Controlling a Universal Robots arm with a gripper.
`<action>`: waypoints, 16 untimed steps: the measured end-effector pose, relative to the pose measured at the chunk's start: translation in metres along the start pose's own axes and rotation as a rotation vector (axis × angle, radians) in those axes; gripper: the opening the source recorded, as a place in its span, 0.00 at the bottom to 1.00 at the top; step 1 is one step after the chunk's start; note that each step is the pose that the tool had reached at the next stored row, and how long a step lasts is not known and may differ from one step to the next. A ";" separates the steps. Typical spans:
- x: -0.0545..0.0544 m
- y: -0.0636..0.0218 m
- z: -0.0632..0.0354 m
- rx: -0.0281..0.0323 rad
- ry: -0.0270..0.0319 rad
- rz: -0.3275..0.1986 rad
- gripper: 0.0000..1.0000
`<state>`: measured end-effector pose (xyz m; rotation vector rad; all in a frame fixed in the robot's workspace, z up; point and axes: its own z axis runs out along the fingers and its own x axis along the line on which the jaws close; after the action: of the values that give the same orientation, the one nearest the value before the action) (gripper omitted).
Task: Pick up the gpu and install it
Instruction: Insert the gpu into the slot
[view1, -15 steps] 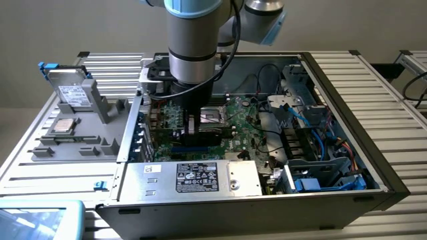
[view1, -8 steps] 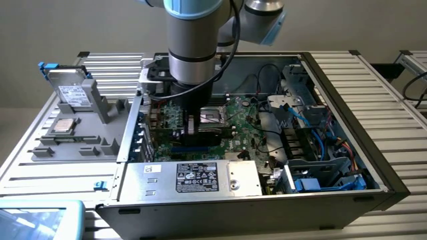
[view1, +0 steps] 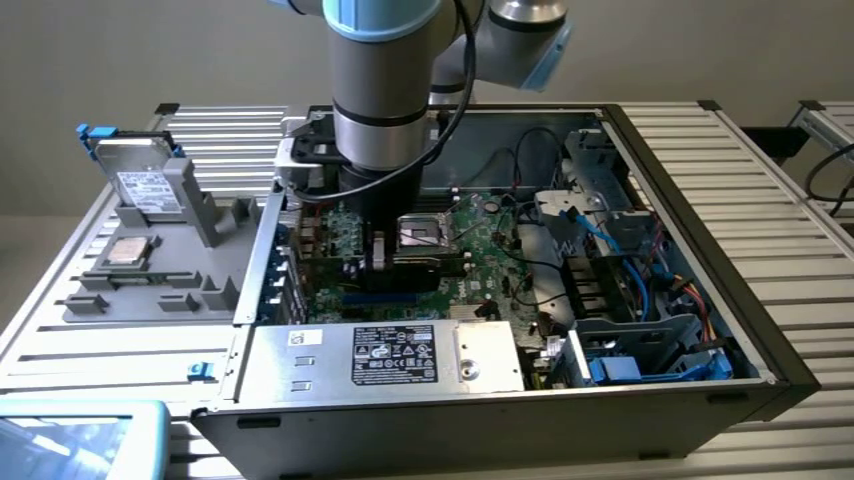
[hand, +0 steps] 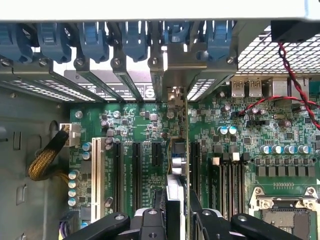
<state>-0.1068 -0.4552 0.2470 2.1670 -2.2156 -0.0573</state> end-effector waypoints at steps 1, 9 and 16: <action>0.000 0.0000 0.0002 -0.0001 -0.0001 0.000 0.28; 0.000 0.0000 0.0005 0.0000 -0.0001 0.000 0.28; 0.000 0.0000 0.0015 -0.0001 0.0001 0.000 0.28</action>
<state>-0.1068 -0.4553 0.2455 2.1669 -2.2155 -0.0574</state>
